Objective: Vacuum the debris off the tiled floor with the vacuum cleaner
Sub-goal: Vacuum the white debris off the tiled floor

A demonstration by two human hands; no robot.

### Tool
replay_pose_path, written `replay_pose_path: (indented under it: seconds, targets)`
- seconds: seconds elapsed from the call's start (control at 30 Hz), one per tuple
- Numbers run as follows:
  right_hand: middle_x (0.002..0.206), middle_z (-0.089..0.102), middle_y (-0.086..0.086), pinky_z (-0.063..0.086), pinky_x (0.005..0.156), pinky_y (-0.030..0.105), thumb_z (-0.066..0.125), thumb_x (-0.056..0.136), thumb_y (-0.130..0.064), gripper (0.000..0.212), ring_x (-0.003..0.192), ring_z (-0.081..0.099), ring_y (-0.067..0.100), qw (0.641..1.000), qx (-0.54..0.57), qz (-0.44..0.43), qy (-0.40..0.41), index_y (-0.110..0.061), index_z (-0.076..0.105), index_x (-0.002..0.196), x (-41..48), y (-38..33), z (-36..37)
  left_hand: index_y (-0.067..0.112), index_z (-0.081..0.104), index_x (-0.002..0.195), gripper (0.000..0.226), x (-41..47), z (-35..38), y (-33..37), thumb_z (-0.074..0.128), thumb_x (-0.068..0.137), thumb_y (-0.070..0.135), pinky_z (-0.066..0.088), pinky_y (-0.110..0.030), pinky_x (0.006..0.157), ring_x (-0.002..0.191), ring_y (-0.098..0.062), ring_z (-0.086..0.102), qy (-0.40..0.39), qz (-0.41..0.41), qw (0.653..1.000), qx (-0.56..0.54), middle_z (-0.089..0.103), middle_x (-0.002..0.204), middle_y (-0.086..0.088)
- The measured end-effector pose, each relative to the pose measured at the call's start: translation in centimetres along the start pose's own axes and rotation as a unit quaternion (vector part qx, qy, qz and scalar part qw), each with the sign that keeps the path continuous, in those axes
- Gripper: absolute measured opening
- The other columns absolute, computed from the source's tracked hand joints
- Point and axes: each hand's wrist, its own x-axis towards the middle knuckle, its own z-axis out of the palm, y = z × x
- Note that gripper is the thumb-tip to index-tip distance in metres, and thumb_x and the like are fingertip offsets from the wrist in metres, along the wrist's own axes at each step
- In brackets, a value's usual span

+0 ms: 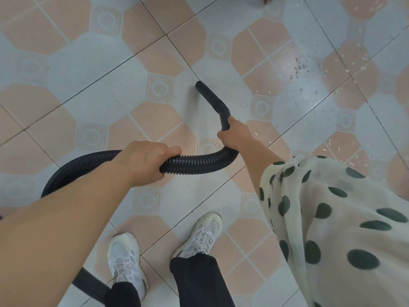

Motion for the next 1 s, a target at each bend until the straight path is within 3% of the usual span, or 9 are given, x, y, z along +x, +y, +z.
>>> replay_pose_path:
  seconds: [0.27,0.43,0.53,0.7,1.0]
  targets:
    - [0.109,0.056,0.010,0.046,0.074,0.036,0.052,0.090,-0.018,0.044,0.093,0.055,0.027,1.000,0.010,0.028,-0.001,-0.011,0.041,0.131,-1.8,1.6,0.1,0.028,0.046,0.104,0.027,-0.3,0.2,0.9,0.052,0.082,0.014,0.044,-0.031,0.062,0.080,-0.020,0.056,-0.011,0.022,1.000,-0.001,0.055,0.086,0.006]
    - [0.105,0.057,0.010,0.041,0.068,0.032,0.051,0.090,-0.019,0.038,0.088,0.056,0.028,0.997,0.054,0.057,-0.012,-0.010,0.043,0.127,-4.8,3.2,2.5,0.030,0.044,0.102,0.026,-1.7,1.1,0.9,0.051,0.083,0.015,0.048,-0.032,0.063,0.076,-0.017,0.055,-0.038,0.055,0.998,0.023,0.053,0.082,0.007]
    - [0.107,0.055,0.010,0.045,0.071,0.035,0.050,0.092,-0.020,0.043,0.092,0.057,0.028,0.992,0.087,0.094,-0.013,-0.012,0.039,0.132,-6.6,4.2,4.1,0.031,0.042,0.102,0.026,-2.6,1.4,1.0,0.049,0.084,0.014,0.046,-0.029,0.062,0.074,-0.014,0.052,-0.059,0.073,0.995,0.042,0.051,0.081,0.008]
    - [0.111,0.057,0.012,0.043,0.069,0.034,0.051,0.091,-0.018,0.036,0.088,0.055,0.027,0.972,0.169,0.163,0.020,-0.009,0.043,0.125,-9.3,7.3,6.1,0.032,0.040,0.102,0.027,-2.7,1.7,2.6,0.049,0.083,0.014,0.044,-0.030,0.061,0.076,-0.016,0.053,-0.079,0.111,0.988,0.079,0.050,0.081,0.007]
    - [0.102,0.050,0.008,0.041,0.066,0.032,0.048,0.091,-0.015,0.044,0.087,0.052,0.027,0.953,0.188,0.229,0.063,-0.008,0.039,0.134,-11.5,14.0,7.5,0.032,0.040,0.102,0.027,-0.9,4.5,7.6,0.048,0.083,0.014,0.036,-0.029,0.057,0.077,-0.021,0.053,-0.086,0.163,0.973,0.139,0.053,0.087,0.006]
